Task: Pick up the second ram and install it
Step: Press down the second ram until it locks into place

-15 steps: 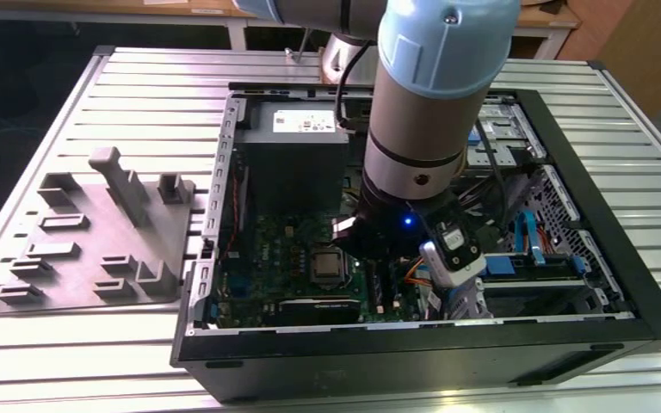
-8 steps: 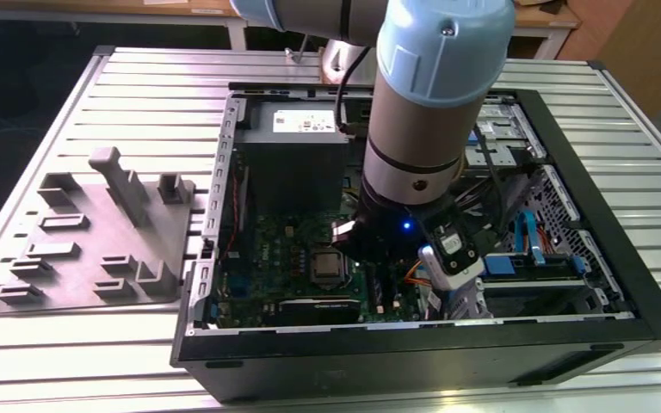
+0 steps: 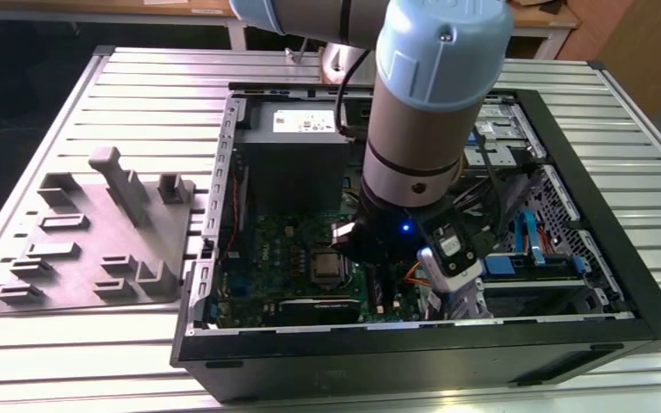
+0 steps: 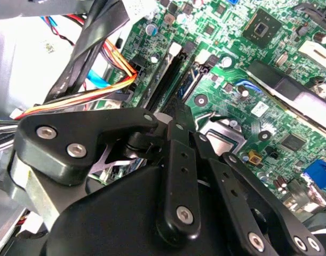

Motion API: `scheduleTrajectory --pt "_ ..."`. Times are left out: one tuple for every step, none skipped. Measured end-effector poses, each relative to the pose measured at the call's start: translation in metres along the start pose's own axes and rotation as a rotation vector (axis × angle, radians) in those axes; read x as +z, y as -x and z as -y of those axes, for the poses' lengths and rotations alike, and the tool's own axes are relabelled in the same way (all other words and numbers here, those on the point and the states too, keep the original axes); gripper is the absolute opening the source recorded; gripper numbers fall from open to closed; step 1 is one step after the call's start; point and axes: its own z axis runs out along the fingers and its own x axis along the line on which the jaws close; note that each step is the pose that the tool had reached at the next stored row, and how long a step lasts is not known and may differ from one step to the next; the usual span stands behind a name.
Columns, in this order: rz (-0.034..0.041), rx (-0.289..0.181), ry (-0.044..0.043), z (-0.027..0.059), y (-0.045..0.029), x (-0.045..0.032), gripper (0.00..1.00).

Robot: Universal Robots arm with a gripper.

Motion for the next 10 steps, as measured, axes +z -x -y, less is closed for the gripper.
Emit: scheduleTrajectory --pt "-0.0001 0.0 -0.0002 0.0 0.0 0.0001 0.1" --pt "-0.0001 0.0 -0.0003 0.0 0.0 0.0001 0.1" --pt "-0.0001 0.0 -0.0003 0.0 0.0 0.0001 0.1" --pt "-0.0001 0.0 -0.0002 0.0 0.0 0.0001 0.1" --pt "-0.0001 0.0 -0.0002 0.0 0.0 0.0001 0.1" --pt "0.0 0.0 0.0001 0.0 0.0 0.0005 0.1" --pt "0.0001 0.0 0.0005 -0.0001 0.0 0.0014 0.1" --pt "-0.0001 0.0 -0.0002 0.0 -0.0001 0.0022 0.1" --pt "-0.0002 0.0 -0.0005 0.0001 -0.0001 0.0028 0.1" --pt "-0.0002 0.0 -0.0006 0.0001 -0.0001 0.0028 0.1"
